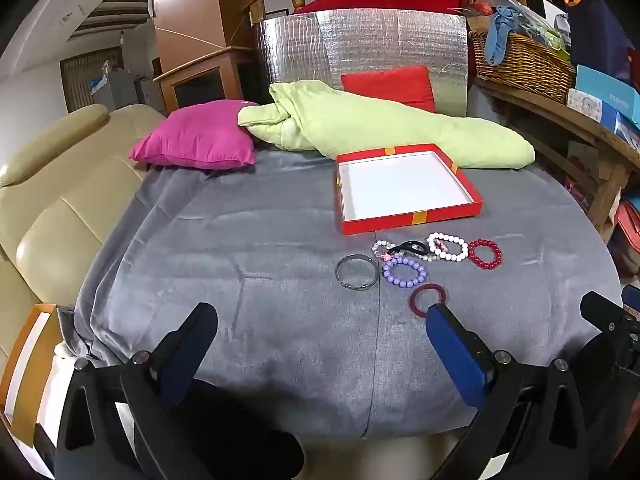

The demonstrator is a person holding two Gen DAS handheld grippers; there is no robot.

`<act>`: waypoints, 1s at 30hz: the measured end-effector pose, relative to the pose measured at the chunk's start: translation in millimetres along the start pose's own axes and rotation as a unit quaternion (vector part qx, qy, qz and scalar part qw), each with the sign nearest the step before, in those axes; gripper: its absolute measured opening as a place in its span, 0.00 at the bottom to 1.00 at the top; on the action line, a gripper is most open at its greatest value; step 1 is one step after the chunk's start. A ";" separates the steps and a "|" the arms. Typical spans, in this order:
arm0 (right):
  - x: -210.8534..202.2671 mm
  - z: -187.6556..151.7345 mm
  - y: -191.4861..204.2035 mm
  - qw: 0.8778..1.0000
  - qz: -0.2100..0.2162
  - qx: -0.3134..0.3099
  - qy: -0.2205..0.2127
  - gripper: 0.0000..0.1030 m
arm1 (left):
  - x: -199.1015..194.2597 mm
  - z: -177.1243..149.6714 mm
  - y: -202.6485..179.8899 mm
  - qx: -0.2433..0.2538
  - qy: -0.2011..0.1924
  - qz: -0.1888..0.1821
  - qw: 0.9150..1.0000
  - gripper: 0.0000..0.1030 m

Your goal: Organize jewelry

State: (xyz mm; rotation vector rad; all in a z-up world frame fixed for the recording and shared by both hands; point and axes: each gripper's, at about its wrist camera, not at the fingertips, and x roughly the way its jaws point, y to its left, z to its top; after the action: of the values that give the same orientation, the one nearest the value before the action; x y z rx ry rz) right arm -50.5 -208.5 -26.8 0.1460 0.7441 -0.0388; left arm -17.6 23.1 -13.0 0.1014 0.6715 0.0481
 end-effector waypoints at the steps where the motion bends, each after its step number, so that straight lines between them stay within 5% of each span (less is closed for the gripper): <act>1: 0.0 0.1 0.1 1.000 0.001 0.000 0.001 1.00 | 0.1 -0.4 0.1 -0.001 0.000 0.000 1.000 1.00; 30: 48.3 23.4 -11.7 1.000 0.000 0.009 0.019 1.00 | 49.8 4.0 -4.9 0.010 0.035 -0.001 0.999 1.00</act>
State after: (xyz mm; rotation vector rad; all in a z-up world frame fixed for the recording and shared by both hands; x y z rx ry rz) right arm -0.3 -222.7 -44.0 0.1644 0.7825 -0.0430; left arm 23.9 21.7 -41.3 0.1192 0.7428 0.0441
